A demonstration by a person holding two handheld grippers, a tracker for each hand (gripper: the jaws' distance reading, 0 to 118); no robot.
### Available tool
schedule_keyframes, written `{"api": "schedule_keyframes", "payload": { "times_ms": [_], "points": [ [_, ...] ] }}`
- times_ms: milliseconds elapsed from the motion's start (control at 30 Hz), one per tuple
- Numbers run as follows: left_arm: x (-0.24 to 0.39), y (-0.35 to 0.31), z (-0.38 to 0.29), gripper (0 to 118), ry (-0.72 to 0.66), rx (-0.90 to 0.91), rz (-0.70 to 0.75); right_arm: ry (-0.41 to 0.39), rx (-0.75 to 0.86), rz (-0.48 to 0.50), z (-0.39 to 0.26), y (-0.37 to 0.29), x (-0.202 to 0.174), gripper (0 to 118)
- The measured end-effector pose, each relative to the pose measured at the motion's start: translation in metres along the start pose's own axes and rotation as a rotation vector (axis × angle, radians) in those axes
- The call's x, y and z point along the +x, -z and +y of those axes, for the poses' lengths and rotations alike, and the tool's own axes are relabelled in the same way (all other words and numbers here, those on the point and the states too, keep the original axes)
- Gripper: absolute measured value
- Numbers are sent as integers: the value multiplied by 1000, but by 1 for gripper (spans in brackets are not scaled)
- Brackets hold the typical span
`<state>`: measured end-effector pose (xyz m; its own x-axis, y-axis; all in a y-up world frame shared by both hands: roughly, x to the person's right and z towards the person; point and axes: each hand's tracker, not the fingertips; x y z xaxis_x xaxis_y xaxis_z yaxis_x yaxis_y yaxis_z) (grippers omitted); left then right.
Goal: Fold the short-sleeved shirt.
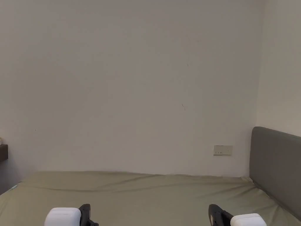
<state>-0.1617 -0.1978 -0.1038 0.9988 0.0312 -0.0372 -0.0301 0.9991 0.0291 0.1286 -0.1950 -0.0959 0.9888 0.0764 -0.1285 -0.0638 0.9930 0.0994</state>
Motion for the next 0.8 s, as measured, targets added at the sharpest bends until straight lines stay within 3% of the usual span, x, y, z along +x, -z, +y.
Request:
{"api": "schedule_keyframes", "payload": {
  "times_ms": [367,767,800],
  "points": [
    [-10,-1,1,0,0,-13,5,58,-2,-5,-1,8,-7,1],
    [2,3,-1,0,2,-14,60,51,-7,17,-5,16,-14,1],
    [1,7,-2,5,13,-17,70,55,-7,16,-6,17,-13,1]
  ]
}}
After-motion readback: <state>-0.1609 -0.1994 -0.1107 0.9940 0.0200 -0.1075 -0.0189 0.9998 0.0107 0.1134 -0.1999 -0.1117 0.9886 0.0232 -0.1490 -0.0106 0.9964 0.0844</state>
